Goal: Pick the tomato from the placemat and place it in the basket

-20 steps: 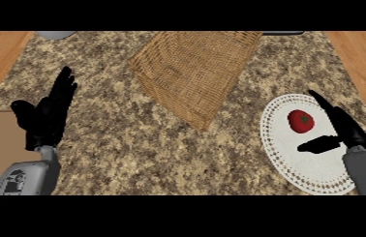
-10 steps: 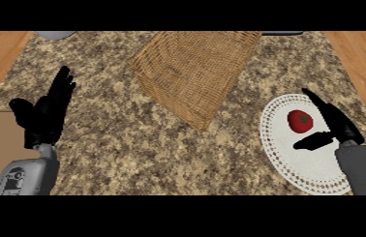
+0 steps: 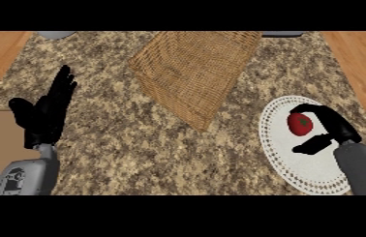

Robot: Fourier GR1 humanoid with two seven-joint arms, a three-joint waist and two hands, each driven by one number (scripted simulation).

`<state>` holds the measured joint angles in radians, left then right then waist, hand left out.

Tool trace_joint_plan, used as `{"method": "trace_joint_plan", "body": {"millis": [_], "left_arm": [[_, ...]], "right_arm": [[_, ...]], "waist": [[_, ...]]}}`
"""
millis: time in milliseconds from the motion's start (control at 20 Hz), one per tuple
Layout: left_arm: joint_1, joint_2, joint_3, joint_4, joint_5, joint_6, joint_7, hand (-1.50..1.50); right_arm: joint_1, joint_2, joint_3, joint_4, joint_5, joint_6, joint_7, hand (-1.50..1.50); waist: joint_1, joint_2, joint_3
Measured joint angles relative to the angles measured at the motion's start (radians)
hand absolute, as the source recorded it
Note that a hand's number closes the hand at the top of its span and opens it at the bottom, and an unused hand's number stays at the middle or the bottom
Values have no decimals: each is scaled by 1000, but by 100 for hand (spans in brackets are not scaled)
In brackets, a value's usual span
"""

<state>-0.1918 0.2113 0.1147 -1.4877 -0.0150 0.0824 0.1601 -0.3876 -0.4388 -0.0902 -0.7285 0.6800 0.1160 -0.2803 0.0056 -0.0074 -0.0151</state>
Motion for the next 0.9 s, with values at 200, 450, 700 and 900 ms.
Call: {"method": "trace_joint_plan", "body": {"millis": [200,450,700,900], "left_arm": [[3,3,3,-1,0,-7,8,0],[-19,11,14,13,5,-14,11,0],[-30,-6,-12,14,-2,-21,6,0],[-42,-13,-29,14,-1,-32,4,0]], "right_arm": [[-5,-1,0,23,0,13,-39,150],[-21,19,0,65,23,-28,-54,150],[-85,128,119,8,175,-33,71,150],[-136,228,173,-20,204,-23,158,150]], "waist": [[-2,-3,-3],[-5,-6,-15],[33,-13,-57],[81,-4,-45]]}}
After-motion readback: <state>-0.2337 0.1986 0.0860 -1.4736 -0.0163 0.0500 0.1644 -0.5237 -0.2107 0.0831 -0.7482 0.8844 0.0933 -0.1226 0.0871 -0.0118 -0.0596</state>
